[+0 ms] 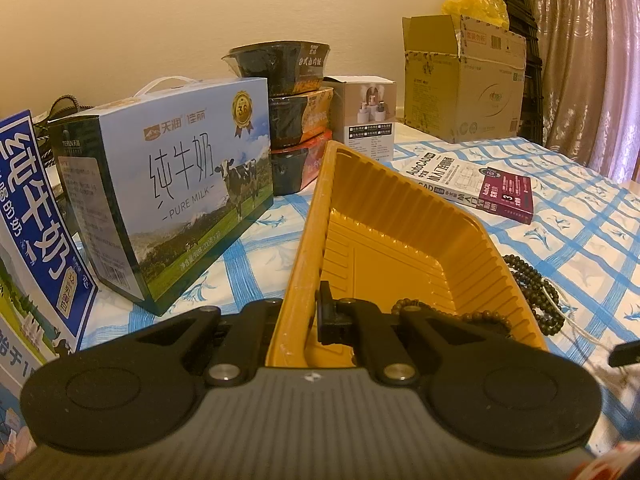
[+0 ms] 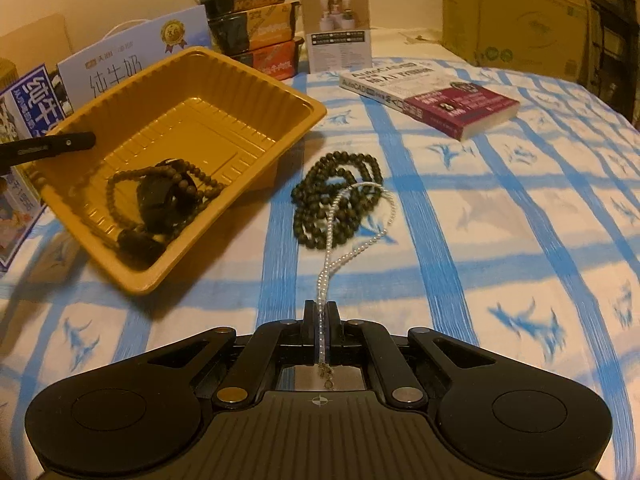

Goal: Organize jewelry
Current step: 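Lift the pearl strand off the table with the right gripper, then carry the pearl strand into the orange tray and open the right gripper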

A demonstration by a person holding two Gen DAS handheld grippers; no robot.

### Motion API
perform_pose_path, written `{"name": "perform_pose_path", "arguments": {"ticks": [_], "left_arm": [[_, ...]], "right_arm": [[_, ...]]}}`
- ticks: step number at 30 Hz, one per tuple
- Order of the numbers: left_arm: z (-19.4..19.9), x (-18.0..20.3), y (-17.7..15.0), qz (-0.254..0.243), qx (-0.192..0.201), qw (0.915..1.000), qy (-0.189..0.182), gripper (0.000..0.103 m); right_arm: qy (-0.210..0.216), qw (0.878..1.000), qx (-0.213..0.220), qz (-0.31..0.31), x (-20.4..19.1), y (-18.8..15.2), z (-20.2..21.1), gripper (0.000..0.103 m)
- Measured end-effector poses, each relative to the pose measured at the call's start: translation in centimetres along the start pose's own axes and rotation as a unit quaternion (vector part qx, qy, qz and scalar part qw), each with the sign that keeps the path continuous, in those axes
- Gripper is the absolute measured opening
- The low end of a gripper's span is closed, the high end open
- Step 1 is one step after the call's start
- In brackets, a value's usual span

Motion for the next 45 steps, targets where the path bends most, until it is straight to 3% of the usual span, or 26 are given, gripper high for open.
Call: {"name": "perform_pose_path", "arguments": {"ticks": [9,20,45], "left_arm": [[0.0,0.0,0.0,0.000,0.000,1.0000,0.000,0.005],[0.1,0.1,0.0,-0.001,0.000,1.0000,0.001,0.005],[0.2,0.2,0.3,0.001,0.003,1.0000,-0.002,0.005]], "right_arm": [[-0.014,0.999,0.010,-0.038,2.1,-2.1,3.5,0.002],[-0.027,0.996,0.053,-0.059,3.8,-1.1,7.3,0.002],[0.086,0.983,0.148,-0.061,0.2,6.9,13.9,0.002]]}}
Point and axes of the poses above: each gripper's, at about its wrist camera, not at the fingertips, and z roughly against the way its jaws point, x to its right, y to its top, the point moved 6 cm from there along -z, roughly the way its jaws point, and after that the axes turned 14 degrees about -x, right-handed, at the moved point
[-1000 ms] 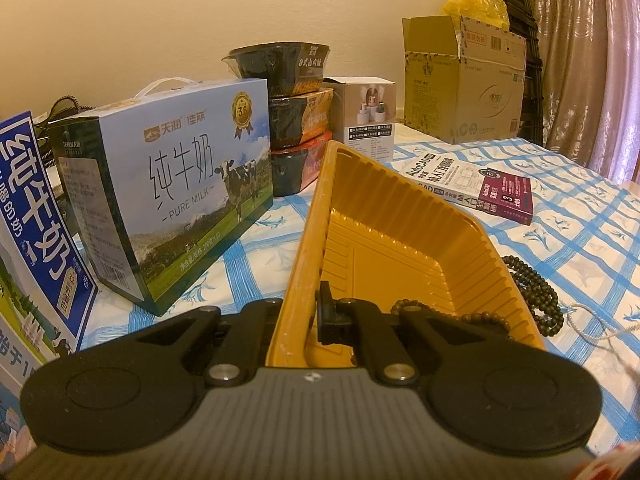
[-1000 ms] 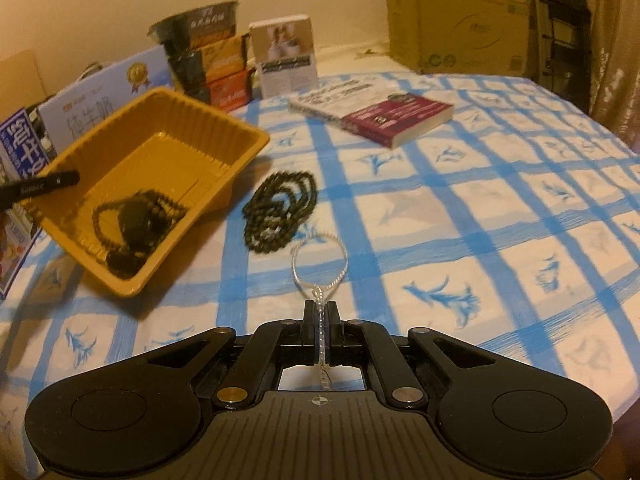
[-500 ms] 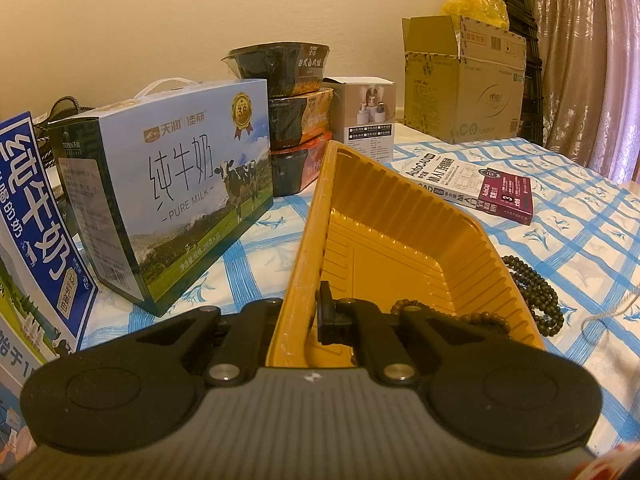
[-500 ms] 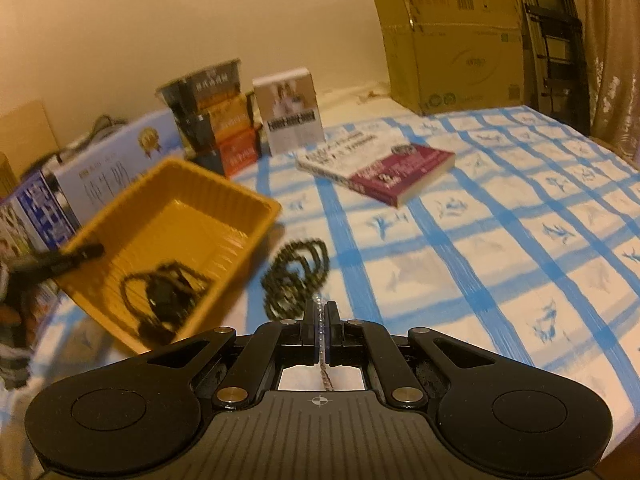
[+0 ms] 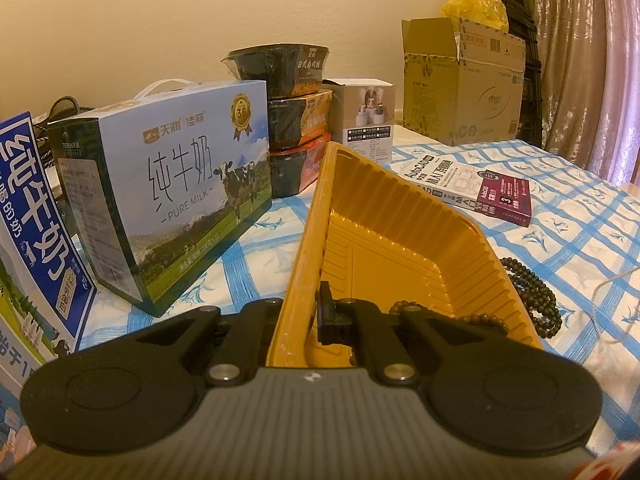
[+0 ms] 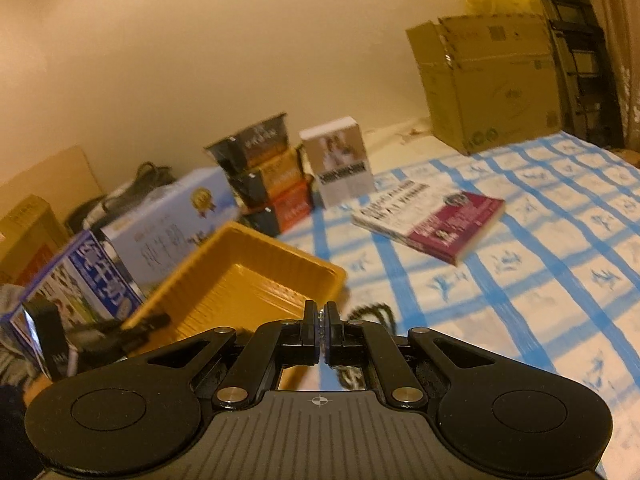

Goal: Organize jewelry
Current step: 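Carry the pearl strand into the orange tray and open the right gripper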

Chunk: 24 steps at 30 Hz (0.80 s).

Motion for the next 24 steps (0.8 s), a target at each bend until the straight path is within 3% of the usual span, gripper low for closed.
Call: {"name": "perform_pose_path", "arguments": {"ticks": [15,24], "left_arm": [[-0.1,-0.1,-0.2,0.007,0.002,1.0000,-0.001,0.005],[-0.2,-0.2,-0.3,0.009,0.002,1.0000,-0.002,0.005]], "right_arm": [[0.089,0.994,0.043,0.036,-6.9,6.8,-0.3,0.002],[0.124,0.990,0.038,0.053,-11.5,9.0,-4.3,0.002]]}}
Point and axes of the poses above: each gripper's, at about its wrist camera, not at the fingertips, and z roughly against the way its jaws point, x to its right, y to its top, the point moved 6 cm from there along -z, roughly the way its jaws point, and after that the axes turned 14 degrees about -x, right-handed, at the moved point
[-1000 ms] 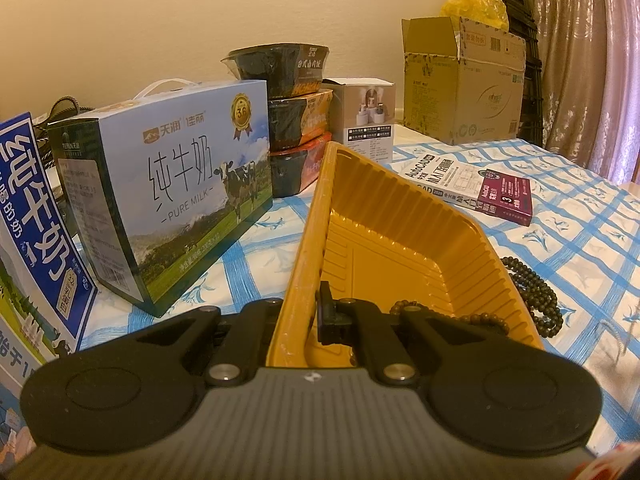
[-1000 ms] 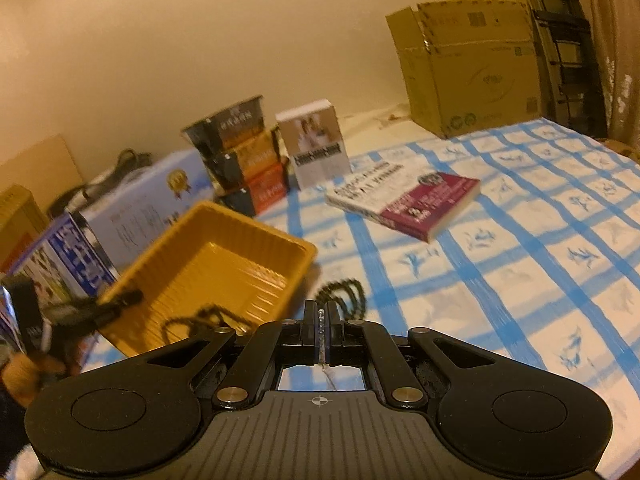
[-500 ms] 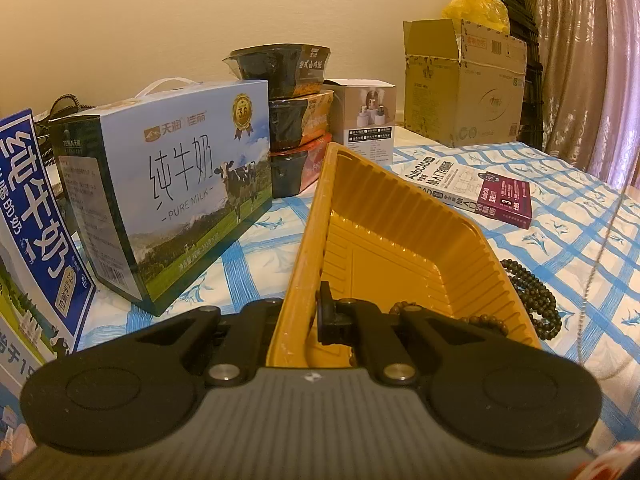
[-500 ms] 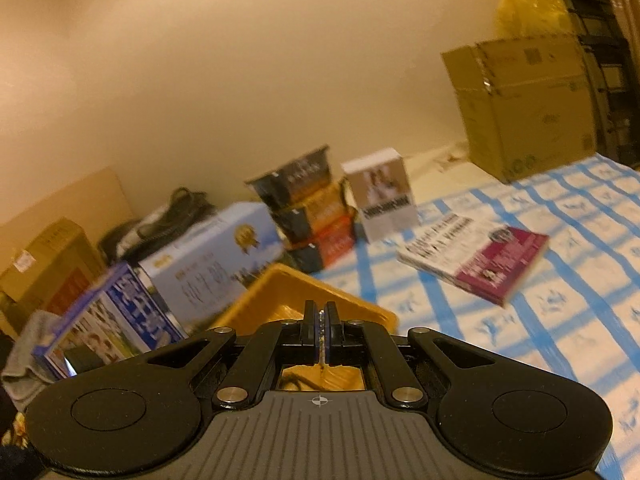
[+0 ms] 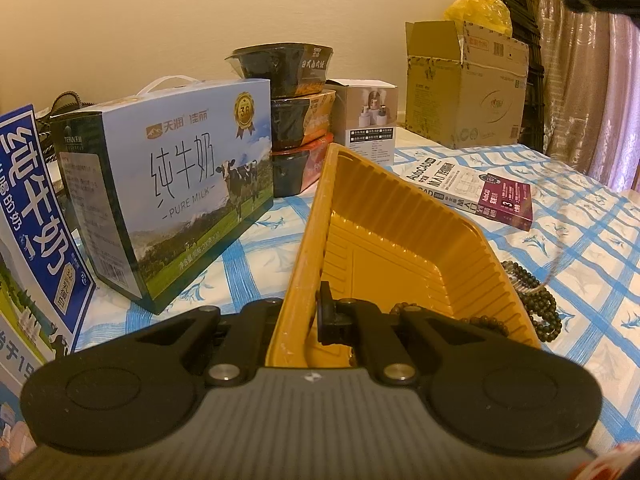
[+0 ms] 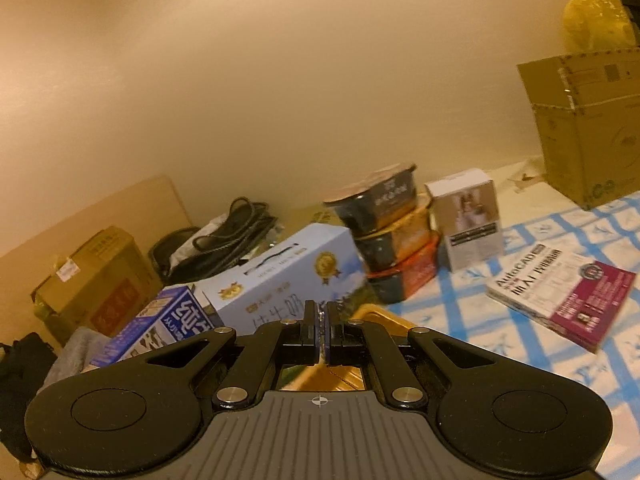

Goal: Organize jewelry
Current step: 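Carry the pearl strand into the orange tray and open the right gripper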

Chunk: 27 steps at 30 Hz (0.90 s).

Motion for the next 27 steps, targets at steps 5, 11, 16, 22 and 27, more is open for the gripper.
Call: {"name": "perform_pose_path", "arguments": {"ticks": [5,11,16,22,27], "left_arm": [[0.0,-0.1,0.0,0.001,0.000,1.0000,-0.001,0.005],[-0.1,-0.1,0.0,0.003,0.000,1.0000,-0.004,0.005],[0.0,0.0,0.1,0.005,0.003,1.0000,-0.007,0.005],[0.1,-0.1,0.0,0.006,0.003,1.0000,-0.007,0.005],[0.0,-0.1,0.0,0.006,0.003,1.0000,-0.006,0.005]], "right_arm": [[0.004,1.000,0.010,-0.023,0.1,0.9,-3.2,0.002],[0.015,0.998,-0.017,-0.053,1.6,-0.9,-6.1,0.002],[0.002,0.993,-0.096,-0.076,3.4,-5.9,-9.5,0.002],[-0.013,0.984,-0.150,-0.093,4.7,-10.6,-11.4,0.002],[0.001,0.987,-0.139,-0.082,4.0,-10.8,-11.8,0.002]]}}
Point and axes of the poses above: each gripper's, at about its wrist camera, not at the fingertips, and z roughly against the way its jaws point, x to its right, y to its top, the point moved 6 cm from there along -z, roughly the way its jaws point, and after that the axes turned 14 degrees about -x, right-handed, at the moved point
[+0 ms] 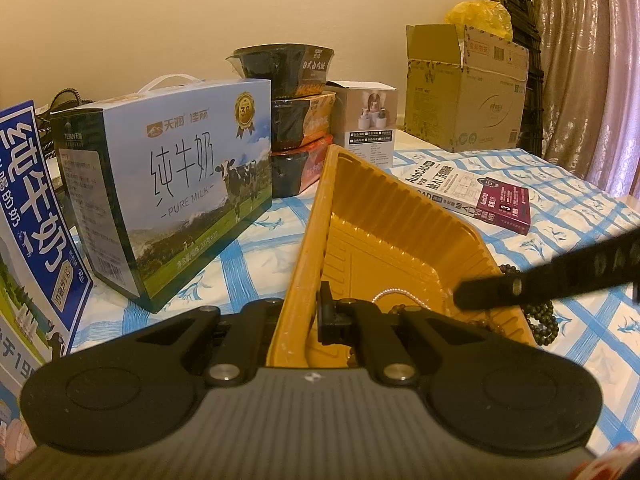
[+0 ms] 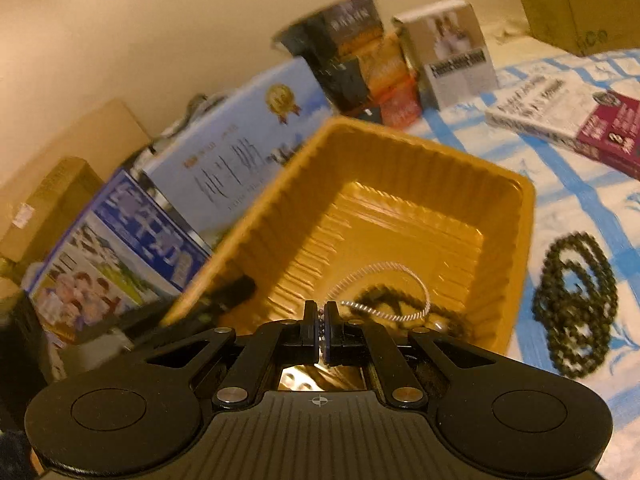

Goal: Organize jewelry

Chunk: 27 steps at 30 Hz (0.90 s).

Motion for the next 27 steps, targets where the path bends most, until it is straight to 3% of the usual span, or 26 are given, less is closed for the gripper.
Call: {"name": "perform_pose_path", "arguments": {"ticks": [3,7,9,11,27], "left_arm": [[0.0,0.0,0.0,0.000,0.000,1.0000,0.000,0.005],[0.0,0.0,0.0,0.000,0.000,1.0000,0.000,0.005],[0.0,0.0,0.0,0.001,0.000,1.0000,0.000,0.005],[0.0,0.0,-0.1,0.001,-0.001,1.0000,0.000,0.005],[-0.2,-0.1,-0.2,0.003,-0.002,1.0000,0.003,0.005]], "right_arm": [[0.010,0.999,0.034,0.016,-1.0,0.4,1.1,0.003],[-0.043,0.999,-0.004,0.033,-0.9,0.1,0.0,0.008],[-0.067,0.997,-0.018,0.033,-0.4,-0.7,-0.4,0.041],[-0.075,0.997,-0.017,0.027,0.1,-1.5,-0.3,0.054],[-0.138,0.990,-0.029,-0.024,5.5,-6.1,3.8,0.055]]}}
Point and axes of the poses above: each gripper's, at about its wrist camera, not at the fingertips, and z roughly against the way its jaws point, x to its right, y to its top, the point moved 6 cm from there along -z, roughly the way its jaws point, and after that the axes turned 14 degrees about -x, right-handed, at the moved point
